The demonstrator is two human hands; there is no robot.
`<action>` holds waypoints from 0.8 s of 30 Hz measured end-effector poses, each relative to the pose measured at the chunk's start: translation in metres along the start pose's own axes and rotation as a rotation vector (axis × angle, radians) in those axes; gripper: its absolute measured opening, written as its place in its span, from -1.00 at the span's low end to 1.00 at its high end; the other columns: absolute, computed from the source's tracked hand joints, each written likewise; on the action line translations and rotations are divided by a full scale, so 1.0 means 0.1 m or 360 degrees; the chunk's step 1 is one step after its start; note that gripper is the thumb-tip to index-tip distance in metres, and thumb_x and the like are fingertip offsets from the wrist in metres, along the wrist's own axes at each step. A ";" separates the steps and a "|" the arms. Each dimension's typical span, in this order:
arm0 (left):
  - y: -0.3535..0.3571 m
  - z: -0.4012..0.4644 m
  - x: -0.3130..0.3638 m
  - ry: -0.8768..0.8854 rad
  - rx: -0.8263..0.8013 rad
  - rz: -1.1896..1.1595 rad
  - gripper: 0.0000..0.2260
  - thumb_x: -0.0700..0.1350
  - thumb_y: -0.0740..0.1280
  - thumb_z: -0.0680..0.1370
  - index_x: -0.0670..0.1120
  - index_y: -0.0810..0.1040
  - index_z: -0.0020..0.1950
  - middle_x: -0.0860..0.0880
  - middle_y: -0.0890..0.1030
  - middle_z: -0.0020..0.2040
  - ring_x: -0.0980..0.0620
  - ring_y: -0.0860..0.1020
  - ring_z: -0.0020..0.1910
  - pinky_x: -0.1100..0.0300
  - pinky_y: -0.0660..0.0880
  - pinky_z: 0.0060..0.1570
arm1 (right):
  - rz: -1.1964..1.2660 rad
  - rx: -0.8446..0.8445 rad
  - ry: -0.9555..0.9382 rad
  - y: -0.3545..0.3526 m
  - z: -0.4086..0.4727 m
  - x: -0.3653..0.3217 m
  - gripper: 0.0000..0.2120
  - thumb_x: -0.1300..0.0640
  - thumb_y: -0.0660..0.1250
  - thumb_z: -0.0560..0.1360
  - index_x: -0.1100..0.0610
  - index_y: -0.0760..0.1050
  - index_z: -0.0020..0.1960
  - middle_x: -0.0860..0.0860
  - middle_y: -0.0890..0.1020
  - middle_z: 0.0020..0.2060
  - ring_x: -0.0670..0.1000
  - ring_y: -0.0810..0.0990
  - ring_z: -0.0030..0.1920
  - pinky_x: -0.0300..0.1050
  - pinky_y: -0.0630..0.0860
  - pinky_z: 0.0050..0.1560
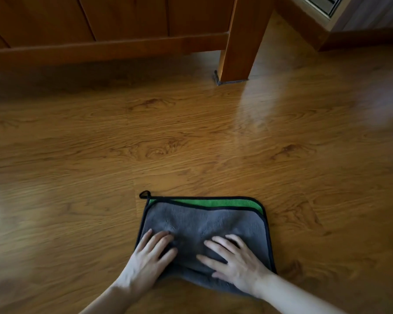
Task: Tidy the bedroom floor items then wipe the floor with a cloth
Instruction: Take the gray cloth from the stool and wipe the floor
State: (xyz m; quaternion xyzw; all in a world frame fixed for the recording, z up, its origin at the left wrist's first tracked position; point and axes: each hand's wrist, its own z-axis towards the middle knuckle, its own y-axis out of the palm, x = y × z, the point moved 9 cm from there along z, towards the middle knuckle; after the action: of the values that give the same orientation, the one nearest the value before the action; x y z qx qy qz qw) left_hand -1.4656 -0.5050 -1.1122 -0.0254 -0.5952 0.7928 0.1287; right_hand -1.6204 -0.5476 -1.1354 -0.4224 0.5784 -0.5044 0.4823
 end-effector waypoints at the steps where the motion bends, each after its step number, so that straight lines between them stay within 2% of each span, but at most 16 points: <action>1: 0.01 0.05 -0.13 -0.0053 -0.0018 0.0001 -0.78 -0.09 0.00 0.63 -0.02 0.44 0.05 -0.09 0.55 0.12 -0.06 0.41 0.21 0.01 0.14 0.34 | -0.0030 0.0089 0.0126 -0.22 0.27 0.23 -0.59 -0.12 0.12 0.53 -0.11 0.32 0.36 -0.01 0.43 0.28 0.02 0.38 0.29 0.05 0.46 0.20; 2: 0.03 0.11 -0.28 -0.0107 -0.0046 0.0020 -0.82 -0.08 0.08 0.57 -0.02 0.43 0.08 -0.09 0.54 0.15 -0.07 0.39 0.24 0.01 0.14 0.35 | -0.0029 0.0148 0.0173 -0.27 0.45 0.31 -0.59 -0.11 0.11 0.54 -0.10 0.32 0.37 -0.01 0.44 0.29 0.03 0.37 0.30 0.06 0.45 0.20; 4: 0.05 0.23 -0.58 -0.0211 -0.0109 0.0049 -0.74 -0.06 0.13 0.46 -0.01 0.41 0.13 -0.08 0.49 0.20 -0.07 0.35 0.29 -0.03 0.21 0.34 | 0.0002 0.0073 0.0177 -0.21 0.78 0.44 -0.59 -0.09 0.09 0.55 -0.09 0.31 0.38 0.01 0.45 0.31 0.05 0.35 0.32 0.08 0.43 0.23; 5: 0.05 0.28 -0.73 -0.0282 -0.0141 0.0064 -0.72 -0.05 0.12 0.45 -0.02 0.41 0.14 -0.08 0.49 0.21 -0.07 0.34 0.31 -0.06 0.27 0.31 | 0.0070 -0.0021 0.0219 -0.16 0.87 0.47 -0.59 -0.08 0.08 0.55 -0.08 0.30 0.39 0.02 0.45 0.32 0.06 0.34 0.33 0.09 0.41 0.24; 7: 0.05 0.39 -1.01 -0.0436 -0.0177 0.0082 -0.73 -0.03 0.12 0.45 -0.02 0.41 0.12 -0.07 0.52 0.21 -0.07 0.34 0.32 -0.14 0.33 0.27 | -0.0009 0.0048 0.0222 -0.19 1.12 0.64 -0.58 -0.06 0.05 0.56 -0.08 0.28 0.40 0.04 0.43 0.34 0.08 0.33 0.34 0.16 0.40 0.25; 11: 0.09 0.59 -1.43 -0.0669 -0.0123 0.0024 -0.75 -0.04 0.13 0.48 -0.07 0.43 0.10 -0.10 0.55 0.18 -0.09 0.33 0.33 -0.24 0.27 0.28 | -0.0029 0.0024 0.0266 -0.21 1.56 0.93 -0.58 -0.07 0.03 0.54 -0.09 0.26 0.39 0.04 0.43 0.35 0.10 0.29 0.36 0.34 0.37 0.21; 16: 0.12 0.94 -1.76 -0.0714 -0.0053 -0.0046 -0.74 -0.11 0.17 0.49 -0.09 0.39 0.17 -0.12 0.51 0.19 -0.11 0.37 0.30 -0.22 0.38 0.25 | -0.0033 0.0056 0.0334 -0.26 1.91 1.26 -0.58 -0.08 -0.01 0.56 -0.11 0.24 0.41 0.08 0.36 0.41 0.19 0.29 0.42 0.42 0.25 0.21; 19: 0.11 1.14 -1.96 -0.0819 -0.0010 -0.0090 -0.66 -0.11 0.09 0.50 -0.12 0.47 0.21 -0.12 0.53 0.17 -0.13 0.43 0.25 -0.17 0.35 0.28 | 0.0019 0.0011 0.0362 -0.24 2.14 1.45 -0.57 -0.07 -0.01 0.57 -0.11 0.26 0.41 0.08 0.36 0.41 0.21 0.30 0.41 0.45 0.23 0.20; 22: 0.16 1.34 -2.19 -0.0897 -0.0008 -0.0116 -0.57 -0.08 0.02 0.51 -0.13 0.46 0.31 -0.14 0.52 0.21 -0.17 0.49 0.22 -0.16 0.27 0.32 | 0.0087 -0.0046 0.0389 -0.25 2.40 1.67 -0.53 -0.10 -0.09 0.57 -0.11 0.24 0.45 0.06 0.29 0.46 0.18 0.19 0.47 0.44 0.11 0.28; 24: 0.21 1.49 -2.36 -0.0892 -0.0007 -0.0098 -0.53 -0.09 0.01 0.52 -0.14 0.40 0.39 -0.16 0.52 0.22 -0.16 0.49 0.23 -0.19 0.29 0.30 | 0.0108 -0.0033 0.0426 -0.28 2.58 1.82 -0.49 -0.12 -0.17 0.56 -0.13 0.20 0.47 0.04 0.22 0.49 0.15 0.10 0.50 0.42 0.03 0.32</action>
State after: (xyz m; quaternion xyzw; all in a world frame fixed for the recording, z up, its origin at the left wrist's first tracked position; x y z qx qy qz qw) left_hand -1.2705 -0.7052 -1.1155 0.2125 -0.6097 0.7634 -0.0168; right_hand -1.3986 -0.7747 -1.1386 -0.3365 0.6566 -0.5337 0.4134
